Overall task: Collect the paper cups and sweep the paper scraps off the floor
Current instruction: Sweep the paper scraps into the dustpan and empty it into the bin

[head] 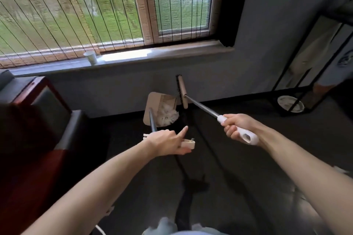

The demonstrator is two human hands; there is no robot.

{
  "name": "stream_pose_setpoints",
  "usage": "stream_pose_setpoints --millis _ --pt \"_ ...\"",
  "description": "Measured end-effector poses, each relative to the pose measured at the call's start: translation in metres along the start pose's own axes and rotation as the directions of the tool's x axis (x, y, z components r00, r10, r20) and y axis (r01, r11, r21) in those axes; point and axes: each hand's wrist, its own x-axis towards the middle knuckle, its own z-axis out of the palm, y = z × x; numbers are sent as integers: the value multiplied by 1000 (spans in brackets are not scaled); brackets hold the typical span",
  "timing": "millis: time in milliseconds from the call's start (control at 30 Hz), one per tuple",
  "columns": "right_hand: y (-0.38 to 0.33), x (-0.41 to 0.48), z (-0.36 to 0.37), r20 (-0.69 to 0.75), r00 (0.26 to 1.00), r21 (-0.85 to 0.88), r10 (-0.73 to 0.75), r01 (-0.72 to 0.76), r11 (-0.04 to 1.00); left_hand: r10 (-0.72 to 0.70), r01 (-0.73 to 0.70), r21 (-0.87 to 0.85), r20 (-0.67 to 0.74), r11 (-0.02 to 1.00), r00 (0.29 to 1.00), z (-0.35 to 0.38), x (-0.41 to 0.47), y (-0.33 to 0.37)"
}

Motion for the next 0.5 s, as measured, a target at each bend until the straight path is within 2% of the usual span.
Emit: stream_pose_setpoints --millis 167,367,500 --pt "-1 -5 -5 10 999 -54 -43 43 998 126 -110 215 -63 970 990 7 -2 1" --pt "-10 -2 -4 37 998 -84 -53 56 995 151 -114 290 -109 950 983 17 -7 -5" --pt "-7 6 1 63 997 -61 -34 38 997 178 -160 291 -37 943 983 37 -15 -1"
